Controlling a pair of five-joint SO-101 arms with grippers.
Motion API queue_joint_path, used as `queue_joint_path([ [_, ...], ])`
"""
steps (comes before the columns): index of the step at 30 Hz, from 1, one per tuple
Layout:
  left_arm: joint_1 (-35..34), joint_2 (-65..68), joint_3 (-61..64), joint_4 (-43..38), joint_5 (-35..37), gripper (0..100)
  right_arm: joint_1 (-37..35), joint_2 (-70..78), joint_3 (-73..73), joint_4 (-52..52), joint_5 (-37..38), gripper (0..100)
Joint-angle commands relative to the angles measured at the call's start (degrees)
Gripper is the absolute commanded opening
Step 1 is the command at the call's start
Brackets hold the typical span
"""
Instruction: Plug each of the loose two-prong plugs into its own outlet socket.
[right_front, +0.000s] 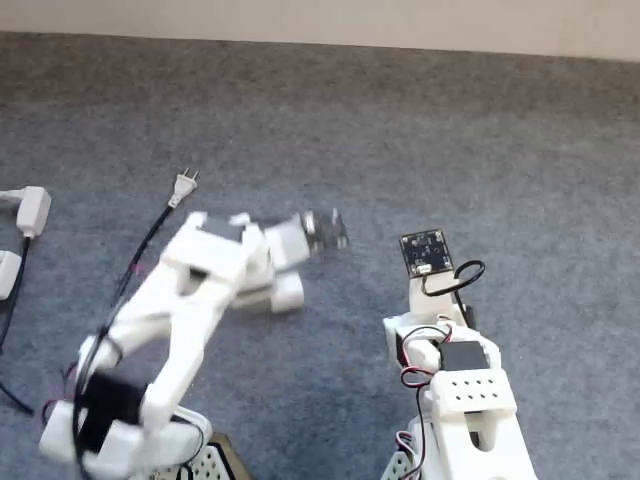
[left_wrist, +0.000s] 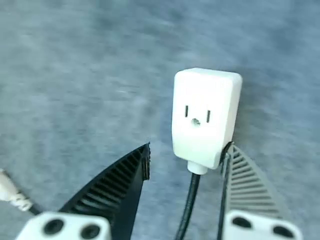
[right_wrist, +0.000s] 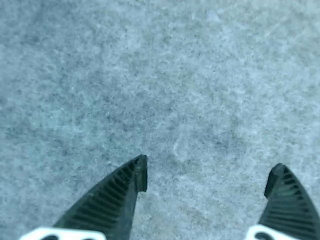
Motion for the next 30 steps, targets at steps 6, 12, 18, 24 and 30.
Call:
queue_joint_path([
  [6,-7.3,17.9,-33.7,6.8,-2.1,23,-0.5,-0.9,-0.1,-1.0,0.5,36.1],
  [12,-12.4,30.6,-46.2,7.3,-2.1,23,-0.5,-0.9,-0.1,-1.0,0.5,36.1],
  [18,-15.7,38.1,-54.7,10.3,-0.9,23,-0.5,-0.8,-0.1,-1.0,0.5,36.1],
  [24,-14.4,31.3,-63.6,27.7,9.8,23,-0.5,-0.8,-0.1,-1.0,0.5,36.1],
  [30,-8.8,21.8,-53.8,37.5,11.4,23,-0.5,-0.8,-0.1,-1.0,0.5,36.1],
])
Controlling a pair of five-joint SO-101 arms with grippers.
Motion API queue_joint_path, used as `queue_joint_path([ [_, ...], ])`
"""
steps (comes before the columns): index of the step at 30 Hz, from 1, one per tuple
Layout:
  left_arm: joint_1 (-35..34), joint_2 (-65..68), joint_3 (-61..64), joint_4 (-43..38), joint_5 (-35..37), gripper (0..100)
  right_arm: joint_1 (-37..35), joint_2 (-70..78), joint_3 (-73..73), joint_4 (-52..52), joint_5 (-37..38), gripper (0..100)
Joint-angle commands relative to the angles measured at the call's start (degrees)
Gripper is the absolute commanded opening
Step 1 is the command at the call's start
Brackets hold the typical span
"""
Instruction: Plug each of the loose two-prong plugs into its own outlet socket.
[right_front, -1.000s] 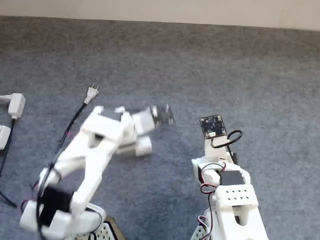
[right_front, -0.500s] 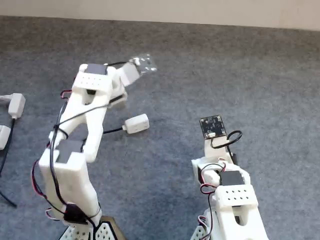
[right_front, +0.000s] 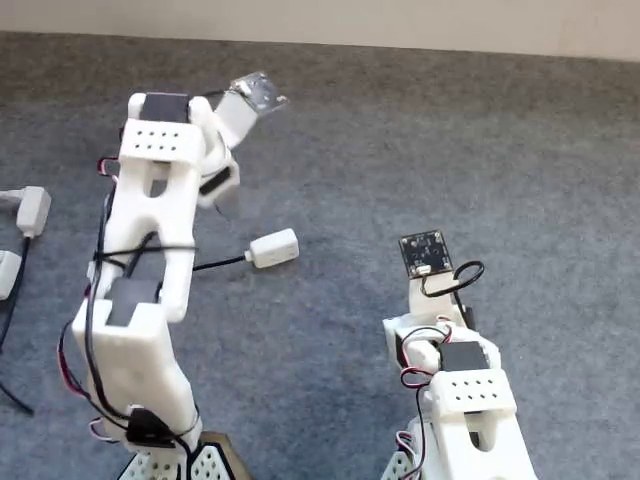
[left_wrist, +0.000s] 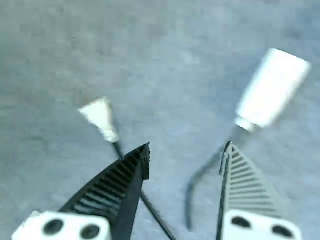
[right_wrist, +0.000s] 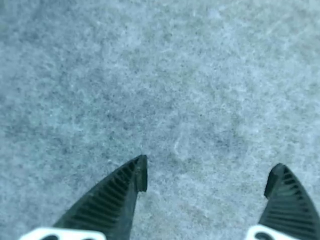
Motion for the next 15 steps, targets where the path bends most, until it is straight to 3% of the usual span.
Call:
queue_joint_path([
  [1,5.6,-8.7,9.8,1.6,0.9,23,-0.5,-0.8,-0.4,-1.0,0.5,36.1],
  [8,9.6,-11.5,31.3,-19.9,1.0,23,-0.5,-0.8,-0.4,-1.0,1.8,36.1],
  [15,5.0,-3.7,24.7,-25.1,1.0,23,-0.5,-0.9,-0.4,-1.0,1.8,36.1],
])
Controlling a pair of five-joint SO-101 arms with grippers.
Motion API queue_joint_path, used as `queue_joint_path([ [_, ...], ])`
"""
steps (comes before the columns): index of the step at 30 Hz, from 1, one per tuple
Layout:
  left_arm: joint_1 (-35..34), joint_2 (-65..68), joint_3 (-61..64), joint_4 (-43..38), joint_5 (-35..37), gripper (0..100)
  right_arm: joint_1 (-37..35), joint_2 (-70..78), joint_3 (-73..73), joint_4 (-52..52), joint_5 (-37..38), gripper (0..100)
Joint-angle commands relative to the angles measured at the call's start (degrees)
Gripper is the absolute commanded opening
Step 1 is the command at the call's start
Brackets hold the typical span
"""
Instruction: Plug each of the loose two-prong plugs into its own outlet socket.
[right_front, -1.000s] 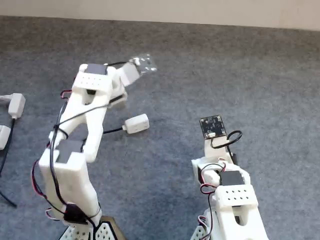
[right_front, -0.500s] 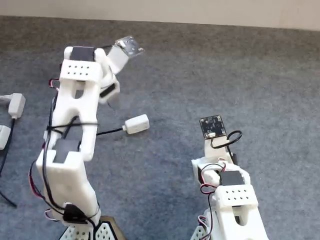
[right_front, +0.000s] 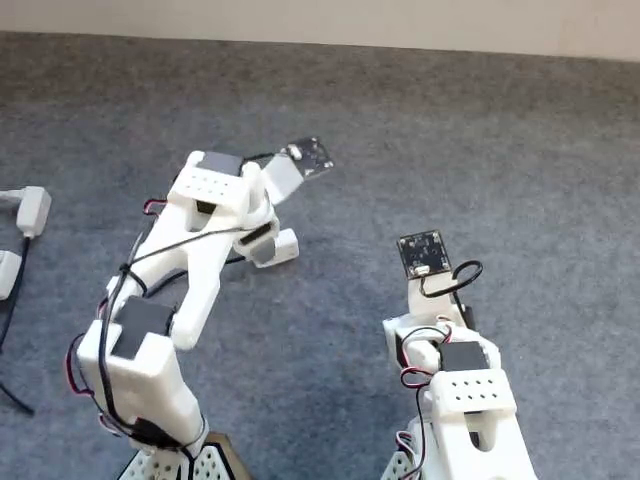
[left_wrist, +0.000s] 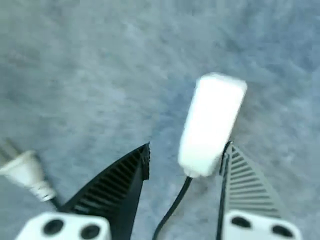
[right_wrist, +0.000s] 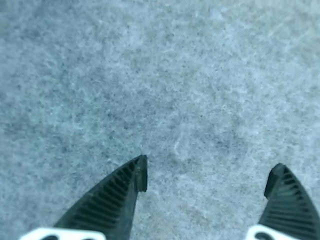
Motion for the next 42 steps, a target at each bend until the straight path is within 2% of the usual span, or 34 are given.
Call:
queue_joint_path([
  [1,-3.9,3.9,-8.1,-1.2,0.4,23,-0.5,-0.9,-0.4,-1.0,0.8,36.1],
  [5,-6.3,10.4,-16.5,1.8,-2.5,23,-0.5,-0.9,-0.4,-1.0,0.9,36.1],
  [10,-9.0,18.2,-27.2,4.5,-2.6,23,-0.5,-0.8,-0.4,-1.0,0.9,36.1],
  [18,-7.9,20.9,-44.0,19.4,-2.8,23,-0.5,-0.8,-0.4,-1.0,1.0,36.1],
  [24,-4.3,21.3,-54.5,31.6,-2.8,23,-0.5,-0.7,-0.4,-1.0,1.0,36.1],
  [31,-0.6,24.2,-51.1,29.6,-4.0,23,-0.5,-0.7,-0.4,-1.0,1.0,36.1],
  [42,-0.4,37.8,-51.3,23.7,-4.0,23,-0.5,-0.9,-0.4,-1.0,1.0,36.1],
])
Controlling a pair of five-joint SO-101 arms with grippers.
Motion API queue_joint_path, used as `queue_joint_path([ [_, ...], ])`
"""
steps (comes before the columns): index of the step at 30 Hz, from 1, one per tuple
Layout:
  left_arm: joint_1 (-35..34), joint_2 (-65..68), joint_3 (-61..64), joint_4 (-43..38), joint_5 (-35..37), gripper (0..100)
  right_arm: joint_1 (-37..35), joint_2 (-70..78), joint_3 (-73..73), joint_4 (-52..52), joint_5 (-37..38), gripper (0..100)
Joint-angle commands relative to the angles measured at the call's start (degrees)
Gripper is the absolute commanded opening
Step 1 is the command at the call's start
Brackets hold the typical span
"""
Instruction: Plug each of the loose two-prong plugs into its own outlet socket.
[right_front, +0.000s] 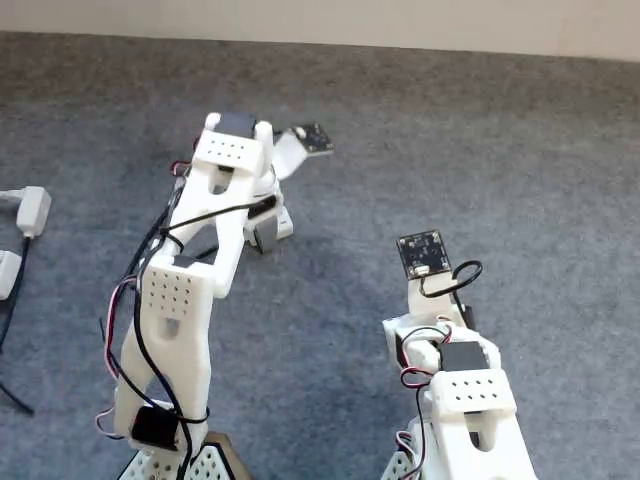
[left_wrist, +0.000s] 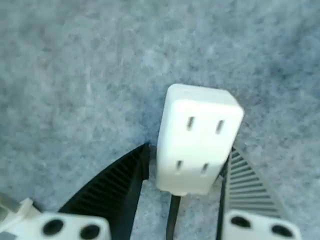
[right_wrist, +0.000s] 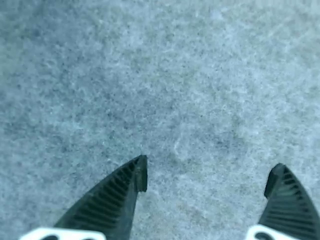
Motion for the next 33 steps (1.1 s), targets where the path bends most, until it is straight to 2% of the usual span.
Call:
queue_joint_path([
  [1,0.7,0.7,-0.5,-1.0,-0.3,22,-0.5,-0.9,-0.4,-1.0,0.7,36.1],
  [2,0.7,0.7,-0.5,-0.9,-0.3,18,-0.5,-0.9,-0.4,-1.0,0.7,36.1],
  [5,0.9,0.4,-0.6,-0.8,-0.4,0,-0.5,-0.9,-0.4,-1.0,0.7,36.1],
  [7,1.0,-0.7,-0.6,2.2,-0.6,1,-0.5,-0.9,-0.4,-1.0,0.7,36.1],
  [10,0.8,-4.3,-0.4,10.3,-5.2,0,-0.5,-0.8,-0.4,-1.0,0.7,36.1],
  [12,-0.4,-8.1,1.6,11.7,-5.5,0,-0.5,-0.8,-0.4,-1.0,0.7,36.1],
  [15,-1.5,-15.8,10.9,11.7,-9.8,0,-0.5,-0.8,-0.4,-1.0,0.7,36.1],
  [19,0.0,-29.4,31.3,10.8,-13.8,0,-0.5,-0.8,-0.4,-1.0,0.7,36.1],
  [22,1.9,-41.5,48.8,5.0,-14.9,0,-0.5,-0.9,-0.4,-1.0,0.7,36.1],
  [28,10.4,-64.0,84.4,-18.5,-14.9,0,-0.5,-0.9,-0.4,-1.0,0.7,36.1],
  [31,15.8,-69.4,94.7,-28.0,-14.5,0,-0.5,-0.9,-0.4,-1.0,0.7,36.1],
  [33,18.9,-69.8,97.9,-30.9,-14.5,0,-0.5,-0.8,-0.4,-1.0,0.7,36.1],
])
